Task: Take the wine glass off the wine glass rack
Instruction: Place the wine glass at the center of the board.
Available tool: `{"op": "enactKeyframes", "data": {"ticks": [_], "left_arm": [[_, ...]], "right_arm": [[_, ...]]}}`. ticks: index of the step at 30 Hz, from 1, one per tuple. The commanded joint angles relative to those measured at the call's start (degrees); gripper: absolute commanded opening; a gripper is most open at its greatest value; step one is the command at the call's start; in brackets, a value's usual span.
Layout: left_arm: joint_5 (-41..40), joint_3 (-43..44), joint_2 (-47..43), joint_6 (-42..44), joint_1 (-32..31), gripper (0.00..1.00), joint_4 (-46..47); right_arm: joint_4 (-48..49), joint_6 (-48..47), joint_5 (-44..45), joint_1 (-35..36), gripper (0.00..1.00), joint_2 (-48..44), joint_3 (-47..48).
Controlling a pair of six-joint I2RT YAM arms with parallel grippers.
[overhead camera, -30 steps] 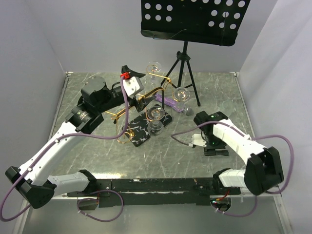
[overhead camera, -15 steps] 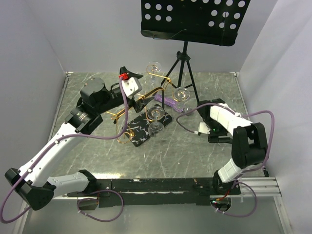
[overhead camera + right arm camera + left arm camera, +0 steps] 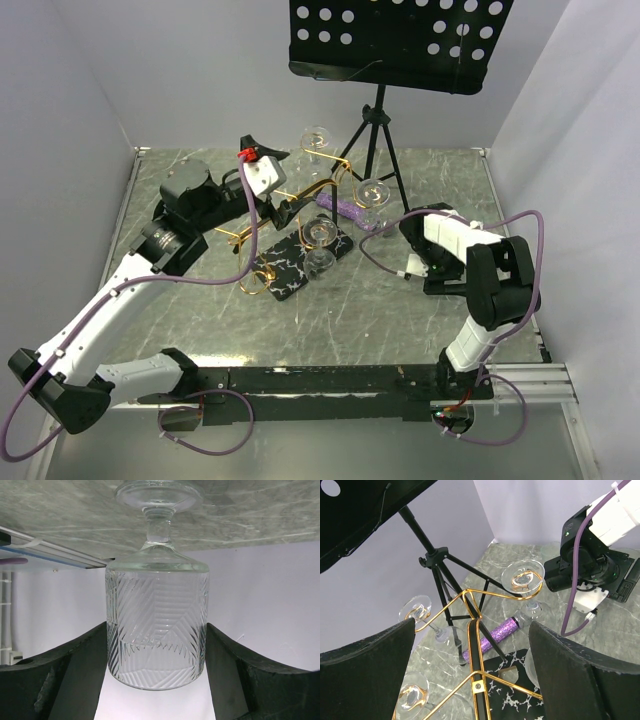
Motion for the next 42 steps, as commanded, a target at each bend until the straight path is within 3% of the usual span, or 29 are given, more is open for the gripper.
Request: {"op": "enactKeyframes", "data": {"ticks": [1, 8, 15, 18, 19, 23, 24, 26, 28, 42], "left_arm": [[1.1, -0.7, -1.6, -1.0, 0.2, 1.00, 3.5], [0.4, -0.9, -1.7, -1.3, 0.5, 1.00, 3.7], [1.0, -1.2, -2.0, -1.6, 0.6, 1.00, 4.0], [1.1, -1.7, -2.1, -1.6, 0.6, 1.00, 4.5], [1.2, -1.7, -2.3, -1.6, 0.6, 1.00, 4.5], [1.3, -2.0, -2.5, -1.6, 0.5, 1.00, 4.6], [1.4, -2.2, -2.5, -1.6, 0.6, 1.00, 4.7], [1.4, -2.3, -2.6, -1.6, 0.6, 1.00, 4.8], [1.5, -2.5, -2.7, -1.7, 0.6, 1.00, 4.8], [1.8, -3.1, -2.8, -1.9, 0.5, 1.00, 5.5]], "right_arm": [[-8.0, 1.2, 3.0, -0.1, 0.05, -1.2, -0.3], [-6.9, 1.8, 1.9, -0.1, 0.20, -0.8, -0.1], [-6.8, 2.6, 0.3, -0.1, 0.47, -1.8, 0.6], [-6.6, 2.4, 0.5, -0.2, 0.53, -2.9, -0.2], [-6.5, 2.5, 0.5, -0.1, 0.60, -3.0, -0.5], [-6.7, 3.0, -0.2, -0.1, 0.64, -3.6, -0.8], [-6.8, 3.2, -0.3, -0.1, 0.68, -3.6, -0.8], [-6.5, 3.2, -0.4, -0.1, 0.92, -3.9, -0.9], [-6.7, 3.3, -0.5, -0.1, 1.00, -3.9, -0.9], [-6.8, 1.9, -2.8, -0.1, 1.00, -9.9, -2.4]]}}
